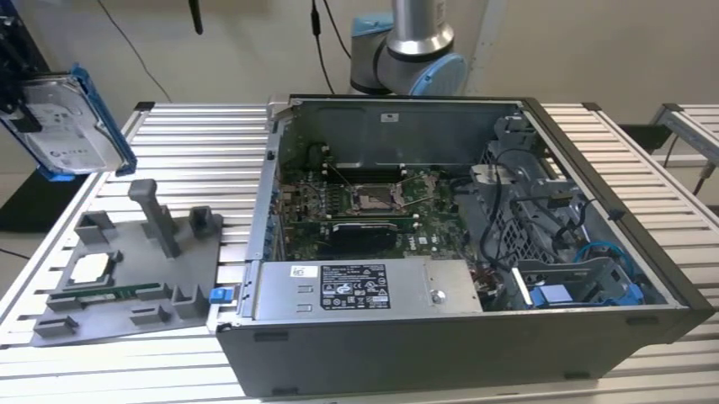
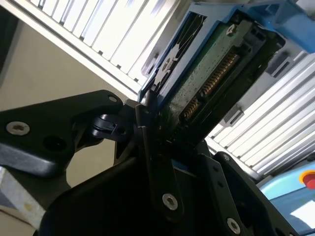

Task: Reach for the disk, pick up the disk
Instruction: 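Pick up the disk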

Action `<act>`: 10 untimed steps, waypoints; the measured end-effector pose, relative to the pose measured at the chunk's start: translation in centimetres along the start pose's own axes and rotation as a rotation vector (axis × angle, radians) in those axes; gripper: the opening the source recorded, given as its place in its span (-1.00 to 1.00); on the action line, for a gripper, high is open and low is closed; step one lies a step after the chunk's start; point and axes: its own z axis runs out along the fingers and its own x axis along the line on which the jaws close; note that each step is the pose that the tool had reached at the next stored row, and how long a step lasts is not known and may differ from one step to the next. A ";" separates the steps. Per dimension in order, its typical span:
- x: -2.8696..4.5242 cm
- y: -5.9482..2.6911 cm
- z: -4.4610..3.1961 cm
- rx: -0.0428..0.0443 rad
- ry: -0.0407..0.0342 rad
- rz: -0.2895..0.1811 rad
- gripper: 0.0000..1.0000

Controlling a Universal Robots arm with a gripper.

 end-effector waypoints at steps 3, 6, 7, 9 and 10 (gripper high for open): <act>-0.17 0.03 -1.29 0.0001 0.0000 0.000 -1.00; -0.34 0.05 -2.56 0.0000 0.0000 0.000 -1.00; -0.40 0.06 -2.95 0.0002 -0.0001 0.000 -1.00; -0.52 0.08 -3.82 -0.0001 0.0000 0.000 -1.00; -0.58 0.09 -4.28 0.0000 0.0000 0.000 -1.00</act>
